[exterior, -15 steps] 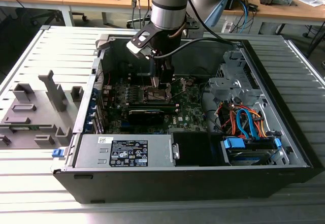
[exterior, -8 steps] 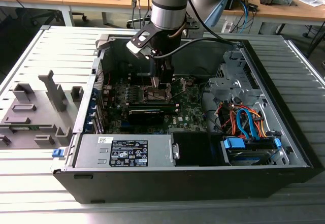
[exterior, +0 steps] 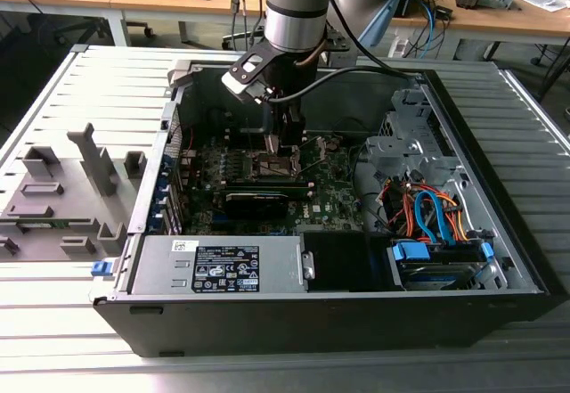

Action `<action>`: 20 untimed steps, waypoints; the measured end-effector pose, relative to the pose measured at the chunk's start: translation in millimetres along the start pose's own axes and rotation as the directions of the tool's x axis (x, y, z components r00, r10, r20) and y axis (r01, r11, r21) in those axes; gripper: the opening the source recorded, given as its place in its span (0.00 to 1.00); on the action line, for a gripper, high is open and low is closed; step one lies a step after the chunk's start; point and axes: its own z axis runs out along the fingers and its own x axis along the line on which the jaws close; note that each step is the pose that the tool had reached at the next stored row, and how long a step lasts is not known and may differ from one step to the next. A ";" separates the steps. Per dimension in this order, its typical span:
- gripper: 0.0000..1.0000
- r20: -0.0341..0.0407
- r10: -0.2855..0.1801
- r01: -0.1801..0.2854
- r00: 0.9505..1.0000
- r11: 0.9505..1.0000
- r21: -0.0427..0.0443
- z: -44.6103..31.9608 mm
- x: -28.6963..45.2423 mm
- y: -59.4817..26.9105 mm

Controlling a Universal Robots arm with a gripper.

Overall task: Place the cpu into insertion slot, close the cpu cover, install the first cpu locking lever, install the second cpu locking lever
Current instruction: 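Place the cpu into insertion slot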

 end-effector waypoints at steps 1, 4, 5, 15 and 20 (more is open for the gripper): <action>0.54 0.000 0.000 0.000 1.000 1.000 0.000 0.0 0.0 0.0; 0.54 0.000 0.002 -0.002 1.000 1.000 0.000 0.0 0.0 0.0; 0.54 0.000 0.004 -0.004 1.000 1.000 0.000 0.0 0.0 0.0; 0.54 0.000 0.040 -0.040 0.999 0.999 0.002 0.1 0.0 0.0; 0.54 -0.001 0.058 -0.058 0.998 0.998 0.002 0.2 0.0 0.0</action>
